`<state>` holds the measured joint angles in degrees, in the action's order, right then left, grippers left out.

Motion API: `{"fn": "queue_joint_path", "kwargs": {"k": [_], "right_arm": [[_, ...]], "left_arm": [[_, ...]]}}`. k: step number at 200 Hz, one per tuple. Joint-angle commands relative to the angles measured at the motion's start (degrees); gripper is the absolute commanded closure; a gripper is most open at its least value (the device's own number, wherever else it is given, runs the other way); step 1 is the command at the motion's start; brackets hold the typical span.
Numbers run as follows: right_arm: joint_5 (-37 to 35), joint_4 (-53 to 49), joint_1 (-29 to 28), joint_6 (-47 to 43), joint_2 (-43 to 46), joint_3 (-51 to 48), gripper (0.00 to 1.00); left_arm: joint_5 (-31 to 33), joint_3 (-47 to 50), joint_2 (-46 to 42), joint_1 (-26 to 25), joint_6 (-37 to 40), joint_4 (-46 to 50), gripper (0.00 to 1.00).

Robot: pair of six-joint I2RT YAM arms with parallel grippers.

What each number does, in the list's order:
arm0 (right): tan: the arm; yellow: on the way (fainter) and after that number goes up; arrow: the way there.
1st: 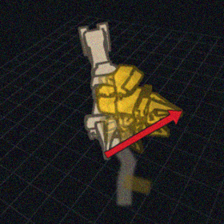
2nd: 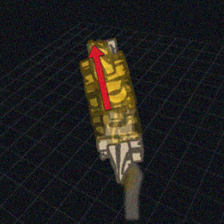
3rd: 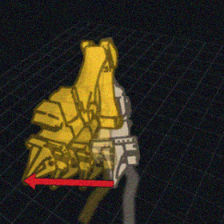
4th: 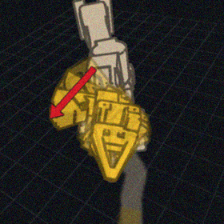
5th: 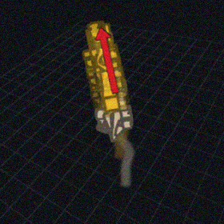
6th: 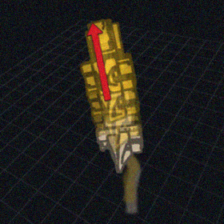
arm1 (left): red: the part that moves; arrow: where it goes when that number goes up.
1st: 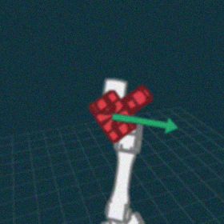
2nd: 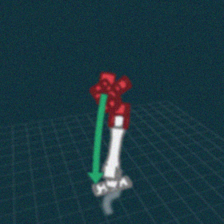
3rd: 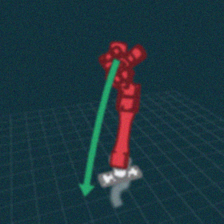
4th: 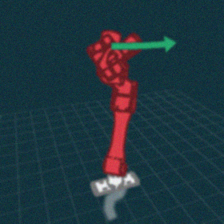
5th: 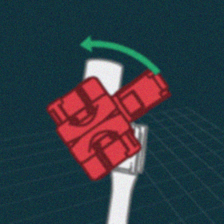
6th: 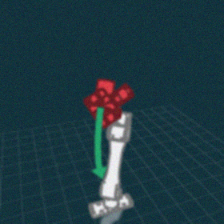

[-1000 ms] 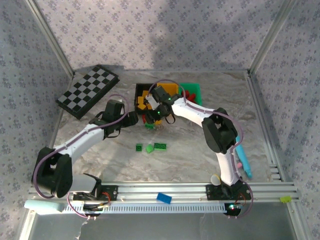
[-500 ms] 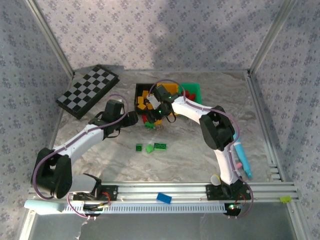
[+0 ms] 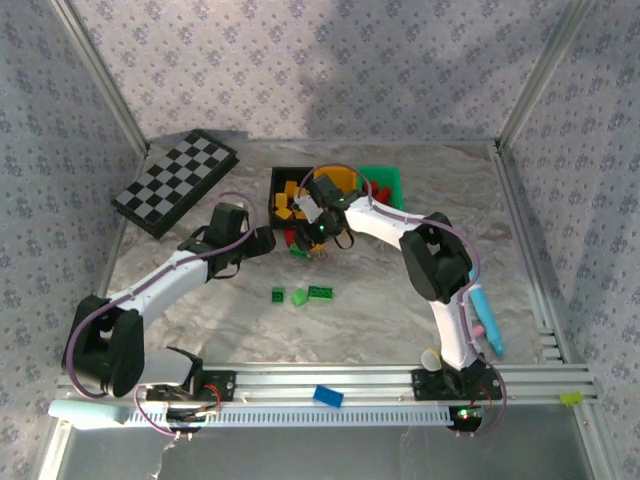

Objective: Sort the legos into containers by color

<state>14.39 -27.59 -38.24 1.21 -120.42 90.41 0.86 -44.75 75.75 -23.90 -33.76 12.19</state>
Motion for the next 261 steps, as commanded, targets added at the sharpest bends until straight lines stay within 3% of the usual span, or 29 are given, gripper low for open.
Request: {"fn": "queue_joint_path", "kwargs": {"k": [1, 96, 138, 195, 223, 261], "right_arm": [[-0.3, -4.6, -0.3, 0.2, 3.1, -4.5, 0.42], [-2.5, -5.2, -0.6, 1.1, 6.5, -9.6, 0.41], [-4.4, -5.0, -1.3, 1.4, 5.5, -7.7, 0.67], [-6.3, -6.0, -2.2, 0.5, 10.3, -6.6, 0.74], [-6.1, -5.8, -1.6, 0.9, 11.6, -2.6, 0.73], [-7.1, -8.0, -0.2, 2.7, 3.6, 11.4, 0.73]], "left_arm": [[0.2, 0.0, -1.2, 0.1, -0.6, -0.3, 0.17], [-0.1, 0.4, -1.3, 0.0, -1.1, -1.4, 0.17], [-0.3, 0.0, -1.2, 0.1, -0.9, -1.1, 0.17], [0.5, 0.6, -1.5, 0.1, -1.0, -0.8, 0.17], [0.2, 0.8, -0.9, 0.1, -1.1, -1.3, 0.17], [-0.6, 0.7, -0.5, 0.1, -1.3, -1.0, 0.17]]}}
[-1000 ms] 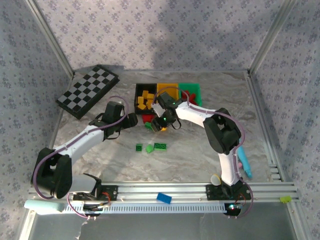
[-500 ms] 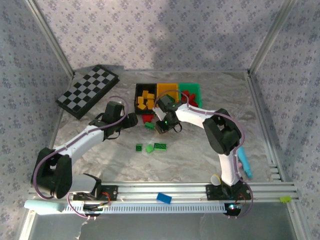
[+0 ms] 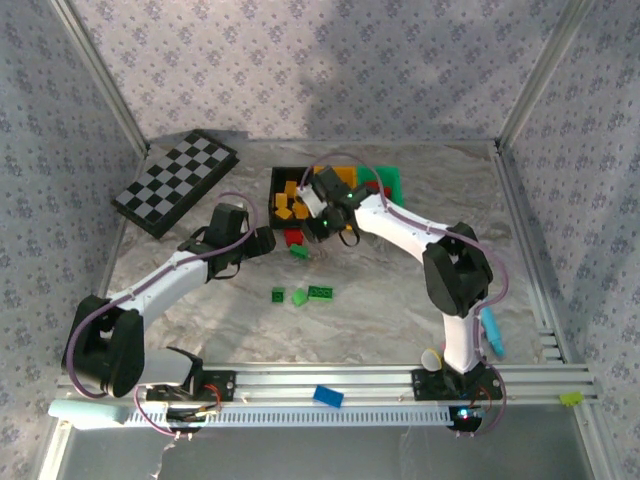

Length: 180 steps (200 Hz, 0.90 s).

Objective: Sort the legos into containers by color

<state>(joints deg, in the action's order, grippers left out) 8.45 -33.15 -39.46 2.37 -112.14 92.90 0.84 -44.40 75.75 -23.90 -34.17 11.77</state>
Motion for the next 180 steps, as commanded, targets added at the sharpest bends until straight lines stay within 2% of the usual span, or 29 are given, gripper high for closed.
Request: {"fn": "queue_joint_path", "kwargs": {"k": [1, 49, 58, 77, 100, 148, 180], "right_arm": [[-1.2, -2.6, 1.1, 1.6, -5.0, 9.3, 0.73], [-1.5, -5.6, 2.6, 3.1, -17.1, 27.3, 0.67], [-1.3, -6.0, 2.9, 3.2, -18.7, 29.6, 0.63], [-0.5, -7.6, 3.3, 2.9, -20.2, 32.2, 0.45], [-0.2, -5.5, 2.4, 1.3, -15.7, 25.5, 0.43], [0.0, -2.1, -2.1, -1.5, -2.5, 4.9, 0.45], [0.2, -1.5, -4.1, -1.6, -1.5, -0.7, 0.45]], "left_arm": [[-0.5, 0.4, -0.5, 0.1, -0.9, -0.6, 0.17], [-0.9, 0.7, -1.6, 0.1, -0.8, 0.2, 0.17], [-0.8, 0.7, -1.7, 0.1, -0.8, 0.3, 0.17], [-1.0, 0.7, -1.7, 0.1, -1.0, 0.4, 0.17], [-1.1, 1.4, -2.1, 0.0, -0.9, 0.5, 0.17], [-2.0, 4.8, -4.4, 0.0, -1.1, 0.1, 0.17], [-2.8, 7.3, -6.8, -0.2, -1.4, -0.2, 0.17]]}}
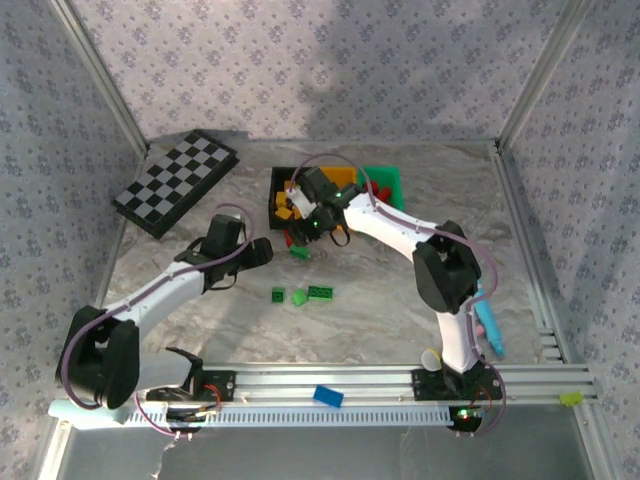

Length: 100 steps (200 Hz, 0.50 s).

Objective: Sort the legos into containers by color

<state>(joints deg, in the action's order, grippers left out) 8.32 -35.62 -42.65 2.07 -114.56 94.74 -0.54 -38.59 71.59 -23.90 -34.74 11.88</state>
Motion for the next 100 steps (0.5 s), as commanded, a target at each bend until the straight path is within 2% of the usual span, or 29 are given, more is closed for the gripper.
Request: {"fn": "queue_joint_path", "kwargs": {"k": [1, 67, 100], "right_arm": [[0.3, 0.9, -1.0, -1.3, 0.7, -2.6, 0.45], [0.5, 1.4, -0.7, -2.7, -6.6, 1.1, 0.44], [1.1, 0.1, -1.3, -2.9, -8.6, 2.2, 0.45]], "left_arm": [[-1.5, 1.5, -2.7, -0.2, -0.8, -0.3, 0.17], [-3.9, 2.9, -5.9, -4.8, -1.9, 5.0, 0.18], [-3.1, 3.4, -7.9, -7.7, -3.9, 7.9, 0.19]]}}
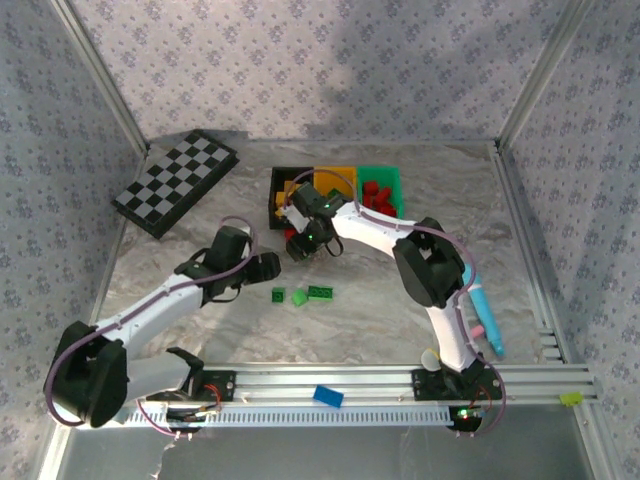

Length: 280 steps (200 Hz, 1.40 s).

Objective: Sort the legos into containers by color

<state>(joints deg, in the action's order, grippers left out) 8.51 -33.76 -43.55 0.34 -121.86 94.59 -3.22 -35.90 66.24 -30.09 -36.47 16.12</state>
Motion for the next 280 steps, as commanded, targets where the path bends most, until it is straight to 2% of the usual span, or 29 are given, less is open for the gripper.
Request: {"fn": "queue_joint_path", "kwargs": {"k": [1, 21, 71, 89, 124, 158, 191, 207, 219, 230, 239, 246, 280], "right_arm": [[0.9, -1.8, -0.4, -1.2, -1.3, 2.4, 0.45], [0.9, -1.5, -0.3, -0.8, -2.5, 2.2, 0.47], [1.6, -0.9, 0.1, -0.2, -2.4, 2.1, 0.75], [2.0, -0.9, 0.1, -0.1, -0.9, 1.3, 0.77], [2.9, 0.7, 1.1, 0.3, 6.7, -2.9, 0.76], [4.0, 2.8, 6.2, 2.8, 12.9, -5.3, 0.76], [-0.3, 4.6, 11.1, 5.6, 11.1, -2.9, 0.76], [1.3, 6.8, 13.1, 8.6, 8.5, -1.0, 0.76], [-0.5, 6.6, 13.4, 9.4, 5.8, 2.1, 0.75], [-2.1, 6.2, 13.4, 9.2, 3.4, 4.8, 0.70], [-2.4, 5.0, 13.6, 9.0, 1.5, 7.1, 0.58], [-2.7, 4.4, 13.6, 8.8, 0.7, 8.2, 0.52], [-3.5, 3.9, 13.1, 8.5, 2.7, 5.5, 0.46]], "left_arm": [[-0.4, 0.7, -2.6, -1.5, -2.3, 3.7, 0.19], [-0.8, 1.9, -4.5, -2.1, -3.9, 3.7, 0.19], [0.3, 3.3, -6.1, -2.5, -4.4, 4.5, 0.19], [0.2, 3.4, -5.8, -2.5, -4.4, 4.1, 0.19], [-0.9, 3.8, -4.8, -2.8, -4.1, 3.7, 0.20], [-3.5, 4.3, -3.3, -3.7, -4.5, 2.2, 0.23], [-2.9, 2.3, -0.6, -6.1, -4.0, 4.1, 0.24], [-3.2, 1.9, 0.9, -6.7, -4.0, 3.7, 0.24], [-3.5, 1.5, 2.2, -6.8, -4.1, 3.6, 0.25], [-3.3, 0.7, 3.4, -6.9, -4.1, 4.1, 0.26], [-2.9, -0.2, 4.2, -7.0, -3.9, 4.7, 0.26], [-2.6, -0.9, 4.8, -7.2, -3.9, 5.0, 0.26], [-1.8, -2.6, 7.1, -8.0, -3.5, 5.0, 0.25]]}}
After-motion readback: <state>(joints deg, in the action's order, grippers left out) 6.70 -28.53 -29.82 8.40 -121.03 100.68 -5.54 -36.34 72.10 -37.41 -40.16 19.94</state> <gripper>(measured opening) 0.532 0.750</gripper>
